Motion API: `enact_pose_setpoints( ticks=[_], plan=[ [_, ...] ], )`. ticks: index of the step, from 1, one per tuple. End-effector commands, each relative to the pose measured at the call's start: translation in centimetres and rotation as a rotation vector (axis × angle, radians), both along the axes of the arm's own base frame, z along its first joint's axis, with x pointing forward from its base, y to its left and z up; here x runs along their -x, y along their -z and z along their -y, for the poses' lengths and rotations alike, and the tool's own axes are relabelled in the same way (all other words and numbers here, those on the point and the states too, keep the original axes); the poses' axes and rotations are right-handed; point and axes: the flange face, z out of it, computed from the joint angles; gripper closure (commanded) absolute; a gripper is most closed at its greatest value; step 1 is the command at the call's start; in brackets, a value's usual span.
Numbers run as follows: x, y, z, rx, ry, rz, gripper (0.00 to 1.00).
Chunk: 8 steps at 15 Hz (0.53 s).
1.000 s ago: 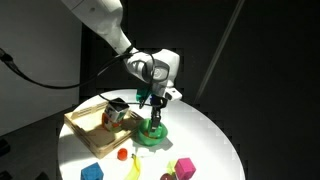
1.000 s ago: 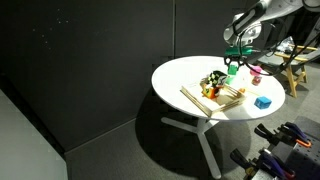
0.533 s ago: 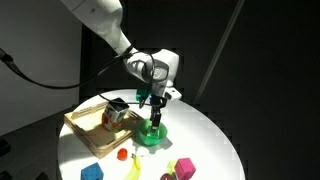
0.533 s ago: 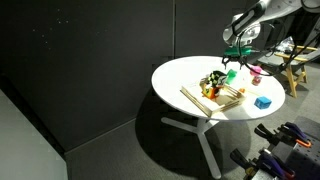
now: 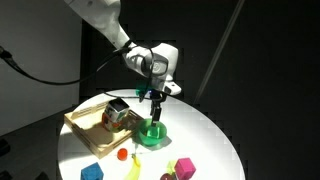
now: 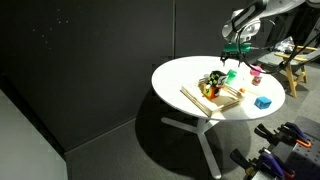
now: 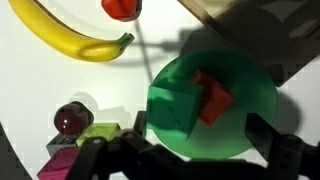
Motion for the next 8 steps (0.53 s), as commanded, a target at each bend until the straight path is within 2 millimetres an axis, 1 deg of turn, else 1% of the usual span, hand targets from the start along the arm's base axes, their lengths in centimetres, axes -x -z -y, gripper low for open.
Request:
enact_pose_setpoints(
  ticks=[1, 5, 8],
  plan=[
    [0.8, -3.1, -1.5, -0.028, -0.033, 0.019, 0.00],
    [1.3, -5.3, -3.8, -0.044, -0.127, 0.042, 0.00],
    [2.1, -6.5, -5.7, -0.063, -0.218, 0.047, 0.00]
  ],
)
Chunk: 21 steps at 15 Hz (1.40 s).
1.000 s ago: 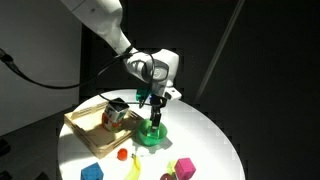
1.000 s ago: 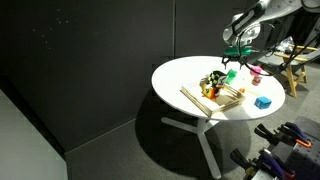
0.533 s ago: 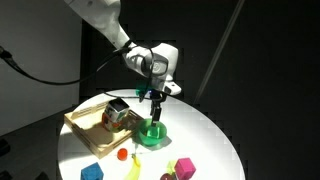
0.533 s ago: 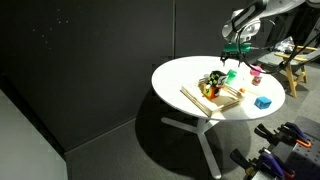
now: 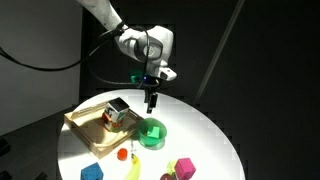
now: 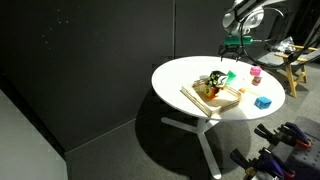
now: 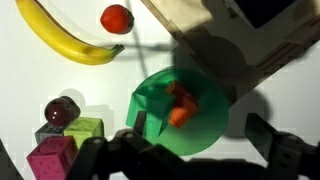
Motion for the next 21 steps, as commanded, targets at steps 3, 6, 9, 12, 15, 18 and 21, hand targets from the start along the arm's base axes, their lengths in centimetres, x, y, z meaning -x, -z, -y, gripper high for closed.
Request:
enact_pose_setpoints(
  ticks=[3, 6, 9, 12, 15, 18, 21],
  plan=[
    [2.7, -2.0, -4.2, -0.050, -0.180, 0.006, 0.00],
    [3.7, -2.1, -6.5, -0.070, -0.264, -0.003, 0.00],
    [4.7, -1.7, -8.5, -0.085, -0.344, -0.015, 0.00],
    [5.6, -1.2, -10.1, -0.087, -0.418, -0.021, 0.00],
    [6.0, -0.7, -11.3, -0.086, -0.472, -0.019, 0.00],
    [6.3, -0.3, -12.3, -0.084, -0.524, -0.017, 0.00],
    [6.5, 0.3, -12.8, -0.071, -0.574, -0.018, 0.00]
  ],
)
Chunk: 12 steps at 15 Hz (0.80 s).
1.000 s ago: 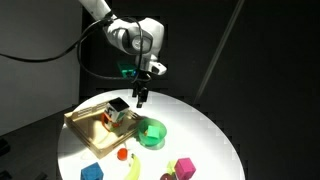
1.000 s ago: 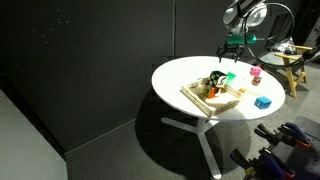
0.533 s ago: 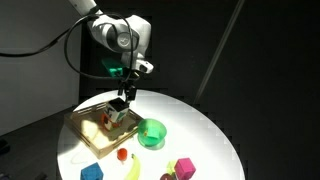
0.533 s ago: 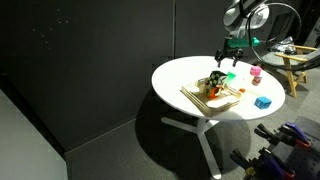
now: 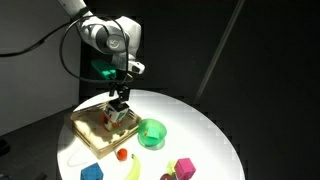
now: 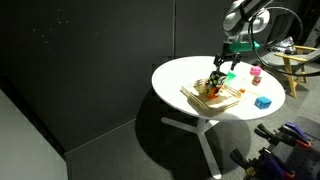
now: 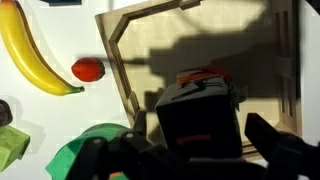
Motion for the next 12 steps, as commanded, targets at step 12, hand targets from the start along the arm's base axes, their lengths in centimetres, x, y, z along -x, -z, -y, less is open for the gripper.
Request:
enact_pose_setpoints(
  ticks=[12],
  plan=[
    [1.2, 1.3, -0.7, 0.044, -0.127, 0.033, 0.00]
  ],
)
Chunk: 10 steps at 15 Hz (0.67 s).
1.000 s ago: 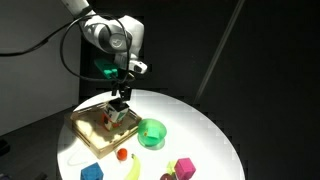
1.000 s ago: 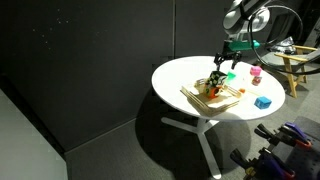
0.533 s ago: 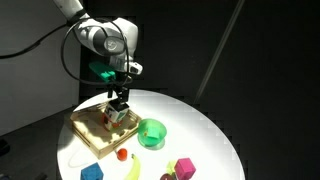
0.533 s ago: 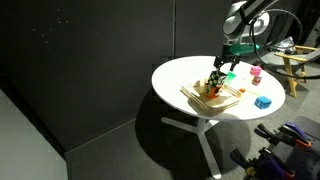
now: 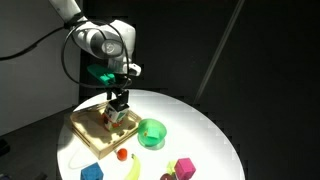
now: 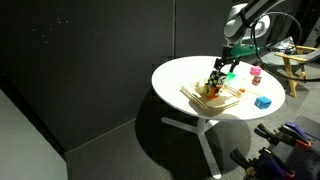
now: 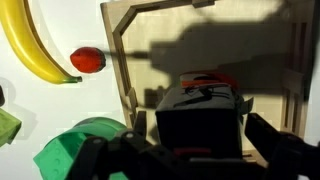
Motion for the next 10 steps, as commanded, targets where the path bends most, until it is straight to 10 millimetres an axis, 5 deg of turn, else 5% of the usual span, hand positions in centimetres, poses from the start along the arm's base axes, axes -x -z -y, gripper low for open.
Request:
enact_pose_setpoints(
  ticks=[1, 9, 10],
  plan=[
    [0.48, -0.16, 0.15, 0.007, -0.021, 0.010, 0.00],
    [0.62, 0.56, 0.32, 0.007, -0.012, 0.000, 0.00],
    [0.61, 0.59, 0.35, 0.008, -0.009, -0.003, 0.08]
  ],
)
